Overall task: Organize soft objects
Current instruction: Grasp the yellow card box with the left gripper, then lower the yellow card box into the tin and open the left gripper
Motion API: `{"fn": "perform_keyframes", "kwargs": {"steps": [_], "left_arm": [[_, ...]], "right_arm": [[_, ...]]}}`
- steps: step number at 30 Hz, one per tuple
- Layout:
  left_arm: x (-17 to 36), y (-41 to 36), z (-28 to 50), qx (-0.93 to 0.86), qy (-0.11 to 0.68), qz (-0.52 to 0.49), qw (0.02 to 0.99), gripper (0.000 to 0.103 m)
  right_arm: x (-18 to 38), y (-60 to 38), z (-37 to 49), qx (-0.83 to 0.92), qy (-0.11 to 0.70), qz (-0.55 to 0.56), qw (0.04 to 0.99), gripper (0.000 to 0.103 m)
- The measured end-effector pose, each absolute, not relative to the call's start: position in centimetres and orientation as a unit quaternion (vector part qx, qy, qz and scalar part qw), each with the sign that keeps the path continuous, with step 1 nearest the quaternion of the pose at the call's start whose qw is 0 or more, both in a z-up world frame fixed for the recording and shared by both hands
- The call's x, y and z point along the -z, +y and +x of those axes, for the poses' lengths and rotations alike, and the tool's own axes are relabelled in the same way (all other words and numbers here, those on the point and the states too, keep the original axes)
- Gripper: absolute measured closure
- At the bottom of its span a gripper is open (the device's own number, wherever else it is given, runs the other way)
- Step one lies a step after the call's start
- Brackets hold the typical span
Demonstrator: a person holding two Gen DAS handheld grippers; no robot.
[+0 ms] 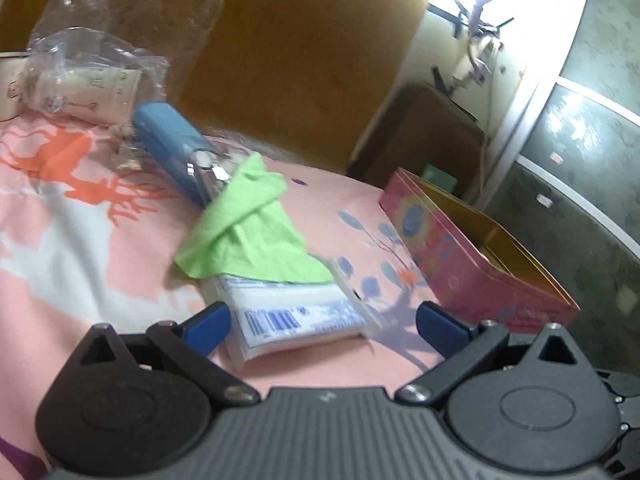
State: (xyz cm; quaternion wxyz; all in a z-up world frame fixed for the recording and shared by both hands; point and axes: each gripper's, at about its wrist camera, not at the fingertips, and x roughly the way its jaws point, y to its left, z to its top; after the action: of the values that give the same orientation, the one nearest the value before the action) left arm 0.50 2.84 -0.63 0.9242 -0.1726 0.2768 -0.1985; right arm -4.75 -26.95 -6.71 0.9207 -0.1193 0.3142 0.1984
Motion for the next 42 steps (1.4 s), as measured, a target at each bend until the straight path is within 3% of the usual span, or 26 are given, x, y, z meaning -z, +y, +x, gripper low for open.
{"fn": "perform_keyframes", "kwargs": {"steps": [8,16,18,23,27,33,42], "left_arm": [[-1.2,-2.5,-1.5,0.307,0.298,-0.144,0.892,0.001],[-0.3,-7.8,-1.2,0.295,0.342,-0.075,0.889,0.002],[0.7,-7.7,-1.0,0.298,0.350,-0.085,0.884,0.009],[0.4,-9.5,-1.4,0.298,0.344,-0.045,0.889,0.023],[-1.8,-9.3,0.3,0.320,0.342,-0.097,0.878,0.023],[-7.3,-14.1,3.2,0.354,0.263,-0.054,0.896,0.018],[-7.7,-22.5,10.1,0.362,0.237,-0.029,0.901,0.006]], "right_arm": [[8.1,-28.4,-6.3,-0.194,0.275,-0.083,0.938,0.020],[8.9,-27.7,-6.2,-0.215,0.249,-0.079,0.941,0.022],[9.2,-27.4,-6.2,-0.211,0.235,-0.080,0.946,0.043],[8.1,-27.9,-6.7,-0.201,0.187,-0.067,0.959,0.043],[5.9,-28.9,-6.3,-0.171,0.136,-0.078,0.973,0.043],[3.1,-31.7,-3.1,-0.103,0.090,-0.083,0.987,0.044],[3.9,-35.5,5.1,-0.014,0.139,-0.073,0.987,0.043]]}}
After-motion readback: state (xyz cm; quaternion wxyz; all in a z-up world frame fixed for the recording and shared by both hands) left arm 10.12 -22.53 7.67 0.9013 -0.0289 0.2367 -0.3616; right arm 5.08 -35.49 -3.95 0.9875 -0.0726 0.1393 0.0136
